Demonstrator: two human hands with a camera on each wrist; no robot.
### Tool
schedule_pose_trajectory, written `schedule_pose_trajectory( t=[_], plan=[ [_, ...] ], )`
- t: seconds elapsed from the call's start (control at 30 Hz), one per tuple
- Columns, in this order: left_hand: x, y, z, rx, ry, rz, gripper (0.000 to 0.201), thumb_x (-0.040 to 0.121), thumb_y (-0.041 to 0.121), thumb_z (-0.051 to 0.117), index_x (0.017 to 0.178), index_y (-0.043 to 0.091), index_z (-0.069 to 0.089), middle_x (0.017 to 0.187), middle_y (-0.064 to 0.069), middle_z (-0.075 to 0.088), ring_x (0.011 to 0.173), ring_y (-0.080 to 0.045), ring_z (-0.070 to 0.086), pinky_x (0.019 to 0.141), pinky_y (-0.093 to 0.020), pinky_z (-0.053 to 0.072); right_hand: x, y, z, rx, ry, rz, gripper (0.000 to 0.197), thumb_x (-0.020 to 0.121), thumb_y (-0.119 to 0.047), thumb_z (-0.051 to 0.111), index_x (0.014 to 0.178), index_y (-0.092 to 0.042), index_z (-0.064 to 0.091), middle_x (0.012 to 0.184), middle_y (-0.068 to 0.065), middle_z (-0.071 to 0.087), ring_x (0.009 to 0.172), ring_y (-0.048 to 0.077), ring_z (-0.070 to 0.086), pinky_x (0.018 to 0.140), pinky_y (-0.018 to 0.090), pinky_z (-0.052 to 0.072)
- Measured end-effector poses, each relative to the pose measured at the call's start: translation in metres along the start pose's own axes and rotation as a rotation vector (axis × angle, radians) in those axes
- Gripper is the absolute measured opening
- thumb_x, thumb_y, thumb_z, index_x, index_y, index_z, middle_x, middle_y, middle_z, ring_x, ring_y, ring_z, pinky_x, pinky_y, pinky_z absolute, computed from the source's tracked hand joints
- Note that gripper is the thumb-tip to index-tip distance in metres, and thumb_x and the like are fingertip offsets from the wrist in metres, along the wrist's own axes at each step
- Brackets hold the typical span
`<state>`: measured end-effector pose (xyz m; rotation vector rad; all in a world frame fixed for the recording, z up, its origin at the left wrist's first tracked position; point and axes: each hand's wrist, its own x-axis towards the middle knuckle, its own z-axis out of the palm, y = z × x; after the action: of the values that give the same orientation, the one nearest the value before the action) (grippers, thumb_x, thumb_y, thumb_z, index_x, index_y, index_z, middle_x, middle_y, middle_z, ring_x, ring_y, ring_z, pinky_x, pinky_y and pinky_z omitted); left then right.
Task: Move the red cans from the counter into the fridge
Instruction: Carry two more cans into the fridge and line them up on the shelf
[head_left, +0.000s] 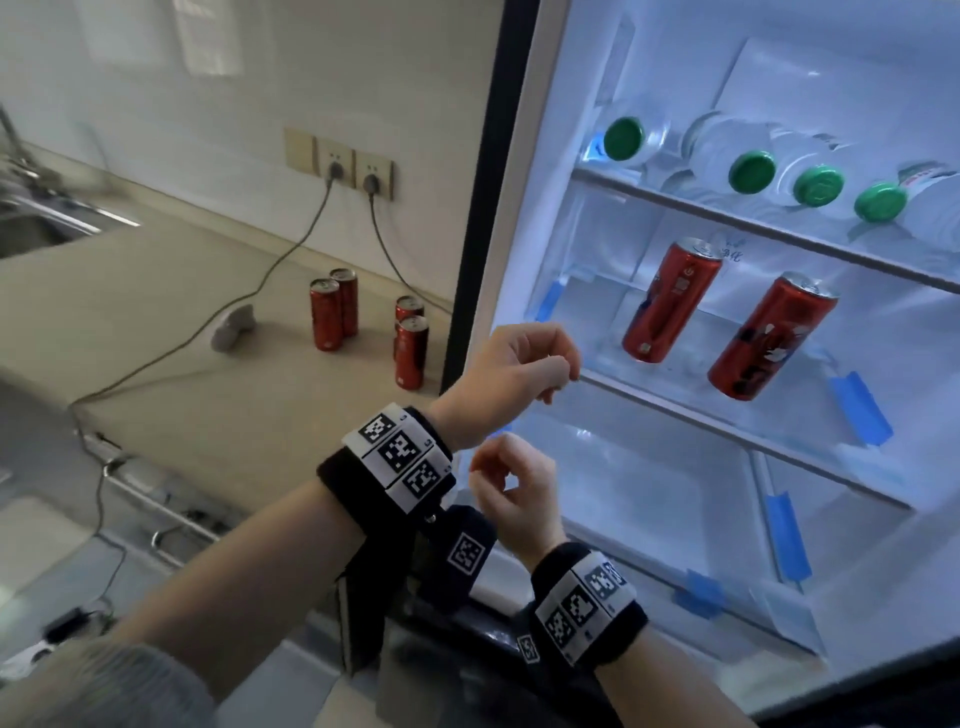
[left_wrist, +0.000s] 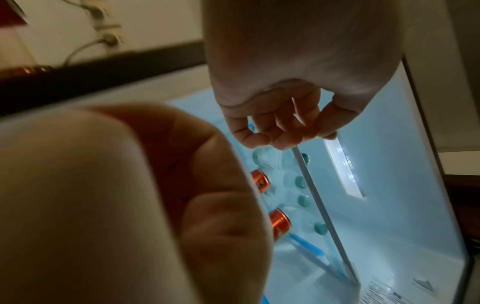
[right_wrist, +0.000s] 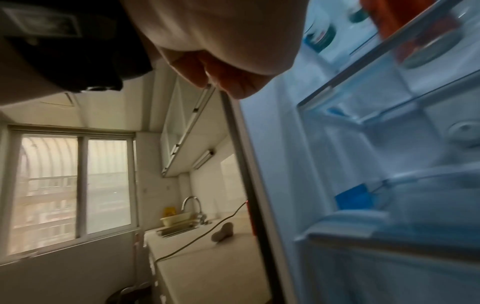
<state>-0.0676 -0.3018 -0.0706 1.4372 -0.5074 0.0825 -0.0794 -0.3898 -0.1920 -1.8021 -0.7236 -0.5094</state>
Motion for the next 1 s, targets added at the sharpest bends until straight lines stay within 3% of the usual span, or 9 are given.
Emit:
schedule_pose_trajectory(
  t=[0.2, 0.27, 0.37, 0.47, 0.6, 0.73, 0.8, 0.87, 1.0],
  plan=[
    [-0.026, 0.003, -0.065, 0.037, 0.091, -0.018, 0.017, 0.071, -0.004, 0.045, 0.063, 0.008, 0.053, 0.054, 0.003, 0.051, 0.049, -0.009, 0.043, 0.054, -0.022, 0.036, -0.007, -0.013, 0.063, 0.105, -0.217, 0.024, 0.006, 0.080, -0.015, 0.058, 0.074, -0.013, 0.060, 0.071, -0.017, 0.051, 0.062, -0.007, 0.048, 0.062, 0.008, 0.039],
    [-0.030, 0.000, -0.091, 0.023, 0.170, -0.045, 0.017, 0.072, -0.002, 0.046, 0.062, 0.009, 0.055, 0.056, -0.005, 0.047, 0.051, -0.015, 0.042, 0.055, -0.028, 0.032, -0.001, -0.014, 0.079, 0.081, -0.268, 0.071, 0.006, 0.080, -0.019, 0.059, 0.077, -0.024, 0.057, 0.072, -0.024, 0.050, 0.065, -0.007, 0.052, 0.064, 0.006, 0.040],
    [-0.034, -0.009, -0.134, 0.064, 0.322, -0.100, 0.026, 0.073, -0.002, 0.048, 0.058, 0.017, 0.059, 0.055, 0.001, 0.050, 0.052, -0.013, 0.043, 0.053, -0.024, 0.033, 0.015, -0.012, 0.104, 0.029, -0.283, 0.140, 0.018, 0.080, -0.011, 0.060, 0.078, -0.028, 0.054, 0.073, -0.024, 0.051, 0.069, -0.009, 0.051, 0.067, 0.007, 0.039],
    [-0.034, -0.019, -0.177, 0.158, 0.399, -0.169, 0.034, 0.081, -0.006, 0.050, 0.059, 0.018, 0.059, 0.051, 0.007, 0.051, 0.050, -0.011, 0.043, 0.050, -0.019, 0.032, 0.036, -0.005, 0.135, 0.058, -0.206, 0.204, 0.016, 0.079, -0.009, 0.060, 0.078, -0.024, 0.059, 0.076, -0.022, 0.056, 0.071, -0.009, 0.055, 0.068, 0.006, 0.042],
    [-0.028, -0.038, -0.236, 0.298, 0.428, -0.290, 0.026, 0.087, -0.002, 0.049, 0.069, 0.015, 0.057, 0.062, 0.001, 0.050, 0.054, -0.009, 0.045, 0.049, -0.017, 0.033, 0.071, 0.008, 0.182, 0.083, -0.037, 0.421, 0.043, 0.081, 0.006, 0.061, 0.067, -0.035, 0.055, 0.072, -0.015, 0.060, 0.069, -0.002, 0.056, 0.067, 0.012, 0.043],
    [-0.014, -0.060, -0.293, 0.351, 0.409, -0.414, 0.009, 0.090, 0.005, 0.052, 0.090, 0.010, 0.059, 0.075, -0.001, 0.054, 0.059, -0.009, 0.047, 0.048, -0.015, 0.036, 0.104, 0.028, 0.221, 0.066, 0.129, 0.486, 0.028, 0.082, 0.009, 0.060, 0.073, -0.018, 0.060, 0.072, -0.012, 0.059, 0.068, -0.008, 0.057, 0.061, 0.003, 0.040],
    [-0.006, -0.069, -0.316, 0.366, 0.412, -0.483, 0.014, 0.090, 0.009, 0.057, 0.104, 0.011, 0.056, 0.082, -0.001, 0.057, 0.065, -0.009, 0.050, 0.054, -0.017, 0.039, 0.118, 0.040, 0.237, 0.035, 0.182, 0.560, 0.020, 0.085, 0.004, 0.058, 0.081, -0.016, 0.061, 0.075, -0.011, 0.059, 0.071, -0.003, 0.056, 0.059, 0.003, 0.039],
    [0.002, -0.079, -0.336, 0.369, 0.416, -0.556, 0.032, 0.088, 0.017, 0.064, 0.117, 0.012, 0.051, 0.091, -0.003, 0.058, 0.073, -0.010, 0.052, 0.065, -0.023, 0.044, 0.129, 0.053, 0.248, -0.026, 0.221, 0.634, 0.017, 0.086, -0.001, 0.056, 0.092, -0.016, 0.061, 0.081, -0.006, 0.058, 0.076, 0.009, 0.055, 0.061, 0.011, 0.038],
    [0.021, -0.102, -0.365, 0.361, 0.402, -0.686, 0.062, 0.084, 0.019, 0.069, 0.136, 0.008, 0.039, 0.101, -0.005, 0.058, 0.090, -0.017, 0.054, 0.093, -0.033, 0.045, 0.143, 0.086, 0.254, -0.164, 0.273, 0.848, 0.034, 0.084, -0.009, 0.059, 0.117, -0.014, 0.053, 0.105, 0.003, 0.059, 0.094, 0.022, 0.058, 0.075, 0.023, 0.038]
  ],
)
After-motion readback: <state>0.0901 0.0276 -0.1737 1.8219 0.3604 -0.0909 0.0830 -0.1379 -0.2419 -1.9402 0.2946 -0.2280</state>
